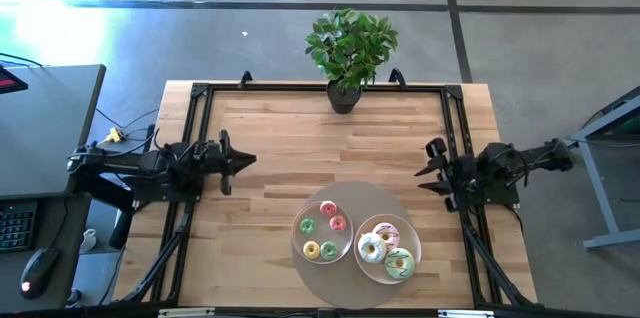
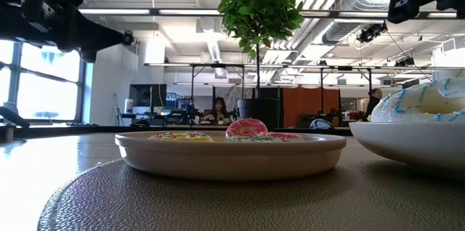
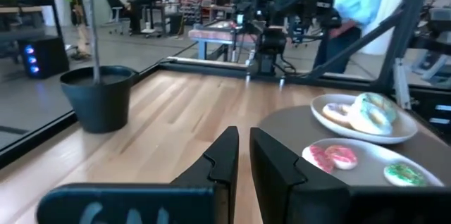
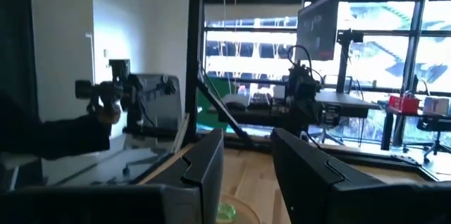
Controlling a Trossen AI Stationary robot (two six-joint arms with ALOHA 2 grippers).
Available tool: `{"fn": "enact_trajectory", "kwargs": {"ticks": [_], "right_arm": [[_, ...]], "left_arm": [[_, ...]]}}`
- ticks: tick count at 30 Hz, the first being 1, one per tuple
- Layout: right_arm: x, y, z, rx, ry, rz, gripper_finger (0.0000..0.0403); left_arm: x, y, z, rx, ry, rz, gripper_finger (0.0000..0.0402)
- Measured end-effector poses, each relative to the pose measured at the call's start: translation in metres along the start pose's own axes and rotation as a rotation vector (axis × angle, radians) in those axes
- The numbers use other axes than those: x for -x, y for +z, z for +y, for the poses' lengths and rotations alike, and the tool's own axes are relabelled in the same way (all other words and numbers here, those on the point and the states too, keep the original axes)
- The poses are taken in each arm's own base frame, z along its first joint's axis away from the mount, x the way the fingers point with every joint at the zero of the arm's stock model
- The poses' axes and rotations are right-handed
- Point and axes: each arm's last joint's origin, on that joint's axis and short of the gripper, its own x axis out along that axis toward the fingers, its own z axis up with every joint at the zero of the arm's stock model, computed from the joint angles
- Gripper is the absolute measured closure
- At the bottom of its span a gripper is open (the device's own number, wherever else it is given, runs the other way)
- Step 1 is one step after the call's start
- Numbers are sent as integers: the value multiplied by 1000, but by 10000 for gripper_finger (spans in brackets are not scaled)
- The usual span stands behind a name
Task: Pick & Place donuts
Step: Return to Home Position
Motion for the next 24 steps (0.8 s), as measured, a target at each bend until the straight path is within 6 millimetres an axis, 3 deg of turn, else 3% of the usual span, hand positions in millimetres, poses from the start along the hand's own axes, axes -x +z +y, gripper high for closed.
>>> {"fn": "enact_trajectory", "kwargs": {"ticks": [6, 12, 24], "right_arm": [[-1, -13, 0, -11, -13, -8, 284], [0, -24, 1, -48, -2, 106, 284], [0, -28, 1, -75, -3, 142, 284]], "left_arm": [[0, -5, 2, 10, 47, 53, 367], [0, -6, 2, 11, 41, 61, 367], [0, -7, 2, 11, 40, 64, 367]]}}
